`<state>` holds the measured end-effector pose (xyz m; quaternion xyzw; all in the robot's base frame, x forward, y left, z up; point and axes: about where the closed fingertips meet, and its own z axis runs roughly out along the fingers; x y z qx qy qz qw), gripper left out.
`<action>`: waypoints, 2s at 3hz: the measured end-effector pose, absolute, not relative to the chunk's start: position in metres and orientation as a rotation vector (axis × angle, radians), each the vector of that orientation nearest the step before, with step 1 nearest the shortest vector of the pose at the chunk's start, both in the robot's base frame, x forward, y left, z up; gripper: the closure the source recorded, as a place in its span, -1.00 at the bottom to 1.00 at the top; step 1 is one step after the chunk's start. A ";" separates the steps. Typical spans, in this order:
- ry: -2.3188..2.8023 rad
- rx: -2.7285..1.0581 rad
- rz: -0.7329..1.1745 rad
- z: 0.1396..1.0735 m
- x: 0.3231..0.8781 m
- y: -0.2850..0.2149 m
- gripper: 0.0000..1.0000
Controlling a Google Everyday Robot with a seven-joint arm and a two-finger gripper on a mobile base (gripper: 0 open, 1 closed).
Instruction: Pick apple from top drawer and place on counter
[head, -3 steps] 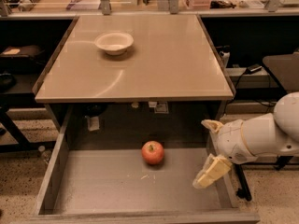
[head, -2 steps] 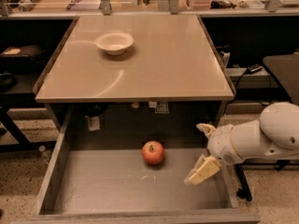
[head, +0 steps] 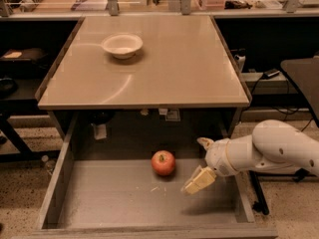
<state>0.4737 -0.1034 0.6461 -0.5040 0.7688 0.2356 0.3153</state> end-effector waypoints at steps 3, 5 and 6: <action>1.930 -1.370 0.683 0.638 0.490 -0.036 -1.00; 1.834 -1.436 0.641 0.647 0.487 -0.020 -1.00; 1.829 -1.440 0.649 0.646 0.487 -0.017 -1.00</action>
Offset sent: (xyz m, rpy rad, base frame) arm 0.0244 0.0733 -0.0197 0.0759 0.0010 0.0664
